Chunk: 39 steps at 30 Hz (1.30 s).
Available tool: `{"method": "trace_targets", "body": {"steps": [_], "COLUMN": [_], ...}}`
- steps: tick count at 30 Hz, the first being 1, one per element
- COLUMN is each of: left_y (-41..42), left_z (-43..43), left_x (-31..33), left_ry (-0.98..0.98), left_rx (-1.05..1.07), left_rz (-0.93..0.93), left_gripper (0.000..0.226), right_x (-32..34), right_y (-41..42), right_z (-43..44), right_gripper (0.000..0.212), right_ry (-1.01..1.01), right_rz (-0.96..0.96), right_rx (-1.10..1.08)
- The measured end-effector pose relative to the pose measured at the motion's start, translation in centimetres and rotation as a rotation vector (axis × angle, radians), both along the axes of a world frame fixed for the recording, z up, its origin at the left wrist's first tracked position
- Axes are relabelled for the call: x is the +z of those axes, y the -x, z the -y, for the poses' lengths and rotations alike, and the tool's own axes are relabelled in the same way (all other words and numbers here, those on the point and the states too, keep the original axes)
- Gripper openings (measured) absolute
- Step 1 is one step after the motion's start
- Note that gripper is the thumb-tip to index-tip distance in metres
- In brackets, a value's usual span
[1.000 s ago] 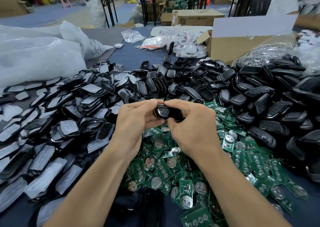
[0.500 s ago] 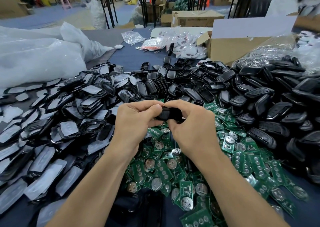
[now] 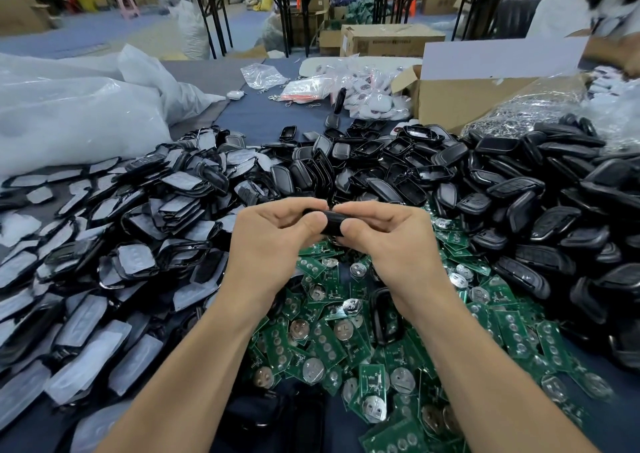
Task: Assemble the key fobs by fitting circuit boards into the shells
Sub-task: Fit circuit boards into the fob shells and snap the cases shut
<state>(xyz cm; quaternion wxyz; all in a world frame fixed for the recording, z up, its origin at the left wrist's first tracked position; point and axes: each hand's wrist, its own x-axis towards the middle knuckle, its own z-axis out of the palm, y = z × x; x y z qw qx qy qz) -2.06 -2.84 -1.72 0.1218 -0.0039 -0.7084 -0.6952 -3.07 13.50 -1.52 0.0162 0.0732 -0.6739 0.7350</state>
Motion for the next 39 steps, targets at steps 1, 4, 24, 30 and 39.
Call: {"method": "trace_targets", "body": {"steps": [1,4,24,30,39], "left_y": [0.1,0.0,0.0,-0.2,-0.1], "left_z": [0.1,-0.1,0.5,0.7,0.6], "left_x": [0.0,0.2,0.2,0.6,0.4], "left_ry": [0.002,0.003,-0.046,-0.024,0.01], "left_rx": [-0.008,-0.031,-0.049,-0.118,-0.112], "left_rz": [-0.014,-0.069,0.042,0.016,-0.002], "left_gripper": [0.024,0.03,0.033,0.043,0.045], "right_x": [-0.1,0.0,-0.4,-0.3,-0.4], "right_y": [0.1,0.1,0.4,0.6,0.9], "right_z": [-0.1,-0.2,-0.7,-1.4,-1.8], "right_gripper": [0.034,0.03,0.041,0.041,0.043], "right_ry": [0.008,0.026,-0.246,-0.029,0.048], "right_rz": [0.003,0.001,-0.051,0.054,0.064], "right_rx": [0.002,-0.002,0.016,0.122,0.189]}}
